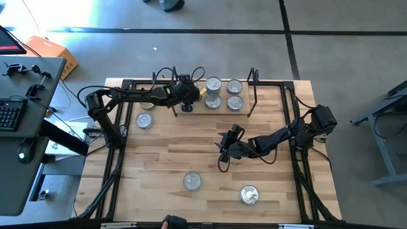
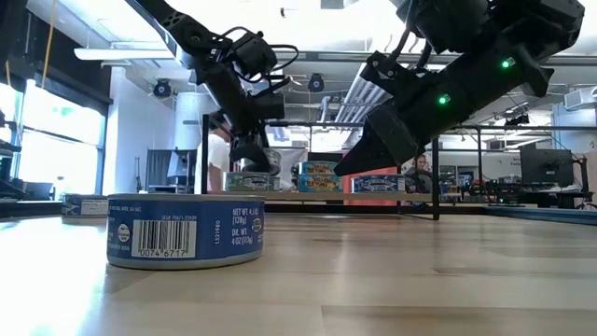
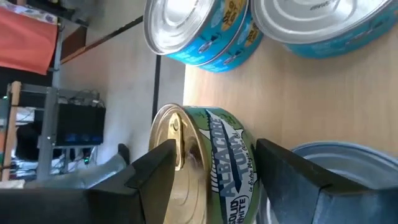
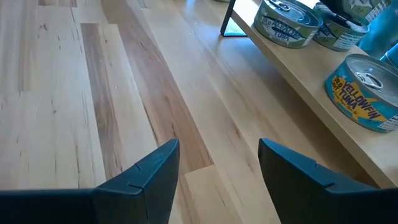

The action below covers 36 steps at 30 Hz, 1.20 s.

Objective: Stack canned seafood by type on shelf
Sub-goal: Stack the green tuna can on top of the green tuna can on the shelf

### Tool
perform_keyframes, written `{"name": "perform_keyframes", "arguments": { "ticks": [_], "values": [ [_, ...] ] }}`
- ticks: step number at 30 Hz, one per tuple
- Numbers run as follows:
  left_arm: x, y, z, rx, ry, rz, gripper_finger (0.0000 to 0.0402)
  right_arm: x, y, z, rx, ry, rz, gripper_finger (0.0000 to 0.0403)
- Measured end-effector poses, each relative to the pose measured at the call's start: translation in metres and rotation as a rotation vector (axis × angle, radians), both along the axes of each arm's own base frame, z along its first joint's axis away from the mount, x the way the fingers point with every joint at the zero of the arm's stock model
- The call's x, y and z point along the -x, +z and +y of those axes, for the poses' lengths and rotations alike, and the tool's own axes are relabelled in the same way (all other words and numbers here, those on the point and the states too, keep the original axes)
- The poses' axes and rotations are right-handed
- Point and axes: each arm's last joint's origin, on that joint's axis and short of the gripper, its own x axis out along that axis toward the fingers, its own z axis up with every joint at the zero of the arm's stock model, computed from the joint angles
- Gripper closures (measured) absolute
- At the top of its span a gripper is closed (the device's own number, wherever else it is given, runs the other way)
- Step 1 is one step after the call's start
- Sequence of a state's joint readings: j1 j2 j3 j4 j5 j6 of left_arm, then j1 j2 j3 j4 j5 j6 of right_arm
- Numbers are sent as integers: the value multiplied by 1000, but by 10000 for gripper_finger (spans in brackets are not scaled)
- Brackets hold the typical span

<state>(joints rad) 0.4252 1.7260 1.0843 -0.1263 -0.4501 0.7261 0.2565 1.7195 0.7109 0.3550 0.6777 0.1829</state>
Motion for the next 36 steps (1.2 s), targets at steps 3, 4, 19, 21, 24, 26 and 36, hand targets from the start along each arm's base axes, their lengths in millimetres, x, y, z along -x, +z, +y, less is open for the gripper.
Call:
{"name": "perform_keyframes", "arguments": {
  "ticks": [3, 4, 19, 21, 24, 26, 36],
  "values": [
    [1, 0, 1, 7, 5, -3, 179, 0, 0, 0, 0, 0, 0, 191],
    [1, 0, 1, 8, 7, -3, 173, 0, 0, 0, 0, 0, 0, 191],
    [5, 2, 11, -41, 87, -12, 101, 0, 0, 0, -3, 2, 0, 191],
    [5, 2, 11, -38, 91, -18, 101, 0, 0, 0, -3, 2, 0, 191],
    [4, 3, 9, -31, 95, -31, 101, 0, 0, 0, -3, 2, 0, 191],
    [2, 4, 5, -36, 97, -40, 101, 0, 0, 0, -3, 3, 0, 191],
    [-16, 60, -71, -10, 76, -220, 112, -1, 0, -2, -8, 1, 1, 191]
  ]
}}
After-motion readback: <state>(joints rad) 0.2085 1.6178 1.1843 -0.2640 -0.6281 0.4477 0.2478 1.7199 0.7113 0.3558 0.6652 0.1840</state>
